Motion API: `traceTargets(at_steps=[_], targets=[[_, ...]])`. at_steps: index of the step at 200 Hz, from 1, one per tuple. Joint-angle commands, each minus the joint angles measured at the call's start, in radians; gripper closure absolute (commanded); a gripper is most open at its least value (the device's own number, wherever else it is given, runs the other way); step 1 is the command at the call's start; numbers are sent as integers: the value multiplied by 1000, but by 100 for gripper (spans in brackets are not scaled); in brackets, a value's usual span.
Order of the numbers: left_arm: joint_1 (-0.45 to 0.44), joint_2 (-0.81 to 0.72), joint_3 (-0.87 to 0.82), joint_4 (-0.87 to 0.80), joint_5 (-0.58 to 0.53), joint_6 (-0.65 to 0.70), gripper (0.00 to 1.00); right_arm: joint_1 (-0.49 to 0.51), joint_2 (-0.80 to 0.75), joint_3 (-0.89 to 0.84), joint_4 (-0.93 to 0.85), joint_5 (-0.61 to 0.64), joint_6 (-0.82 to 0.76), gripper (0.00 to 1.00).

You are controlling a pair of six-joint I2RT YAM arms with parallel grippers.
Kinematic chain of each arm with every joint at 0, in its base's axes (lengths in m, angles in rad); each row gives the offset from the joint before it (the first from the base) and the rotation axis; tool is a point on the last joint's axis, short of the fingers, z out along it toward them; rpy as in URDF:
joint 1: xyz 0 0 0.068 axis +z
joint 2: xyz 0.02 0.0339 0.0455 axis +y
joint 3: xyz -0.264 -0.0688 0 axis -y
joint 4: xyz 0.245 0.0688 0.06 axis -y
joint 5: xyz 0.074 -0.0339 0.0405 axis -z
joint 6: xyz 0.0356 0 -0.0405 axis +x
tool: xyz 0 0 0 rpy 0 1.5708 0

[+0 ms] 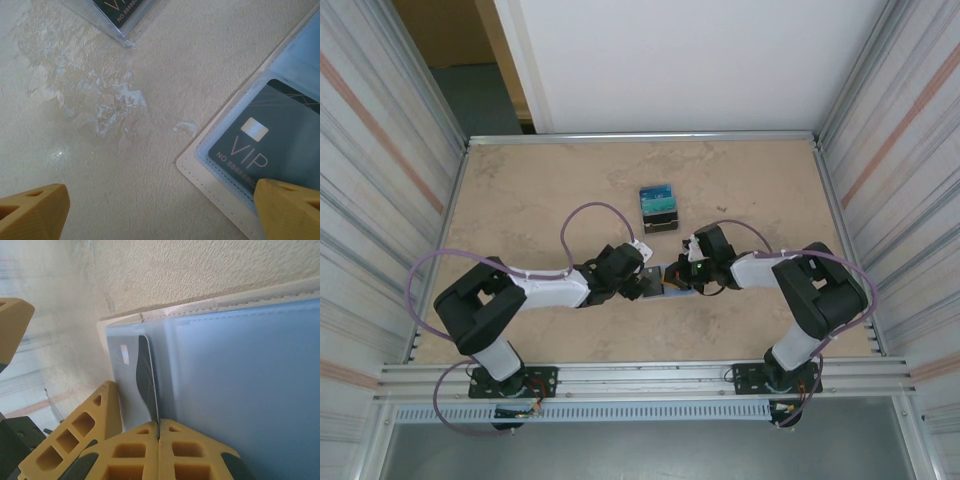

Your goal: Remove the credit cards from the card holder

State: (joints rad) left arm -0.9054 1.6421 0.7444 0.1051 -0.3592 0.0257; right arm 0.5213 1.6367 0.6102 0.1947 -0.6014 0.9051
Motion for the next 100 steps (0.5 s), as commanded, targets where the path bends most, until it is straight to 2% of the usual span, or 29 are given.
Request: traceTargets(at_steps=[1, 100], targets=[[-5, 22, -7, -51, 2, 8, 5, -17, -32, 0, -64, 37, -33, 100], [-6, 21, -5, -57, -7, 14, 5, -37, -68, 0, -112, 53, -56, 100]])
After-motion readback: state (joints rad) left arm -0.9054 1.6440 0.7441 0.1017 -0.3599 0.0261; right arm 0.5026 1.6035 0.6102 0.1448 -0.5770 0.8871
